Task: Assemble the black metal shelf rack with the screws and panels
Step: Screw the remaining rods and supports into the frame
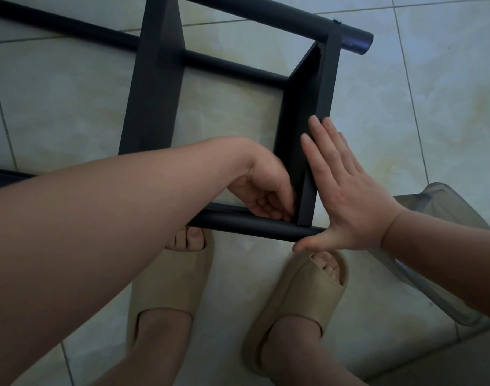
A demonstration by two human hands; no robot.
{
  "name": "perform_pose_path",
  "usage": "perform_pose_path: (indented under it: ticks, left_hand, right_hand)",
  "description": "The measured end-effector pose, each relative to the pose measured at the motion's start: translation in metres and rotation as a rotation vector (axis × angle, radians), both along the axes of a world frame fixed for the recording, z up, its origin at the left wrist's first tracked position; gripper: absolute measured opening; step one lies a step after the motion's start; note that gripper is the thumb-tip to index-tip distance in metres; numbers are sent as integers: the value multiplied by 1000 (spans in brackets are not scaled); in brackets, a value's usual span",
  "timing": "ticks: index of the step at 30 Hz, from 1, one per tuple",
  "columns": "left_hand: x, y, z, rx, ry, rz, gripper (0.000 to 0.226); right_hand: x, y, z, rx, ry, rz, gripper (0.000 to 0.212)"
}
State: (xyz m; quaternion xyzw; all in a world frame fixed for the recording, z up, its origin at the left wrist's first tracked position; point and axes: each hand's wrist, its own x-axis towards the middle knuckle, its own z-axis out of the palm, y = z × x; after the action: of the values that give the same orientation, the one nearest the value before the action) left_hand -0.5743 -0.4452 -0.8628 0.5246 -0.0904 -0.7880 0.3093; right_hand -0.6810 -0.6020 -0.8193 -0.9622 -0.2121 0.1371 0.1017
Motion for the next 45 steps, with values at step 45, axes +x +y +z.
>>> perform_pose_path:
  ticks: [45]
  left_hand:
    - [5, 0, 5, 2, -9, -55, 20]
  right_hand:
    - [-1, 0, 1, -22, -12, 0, 138]
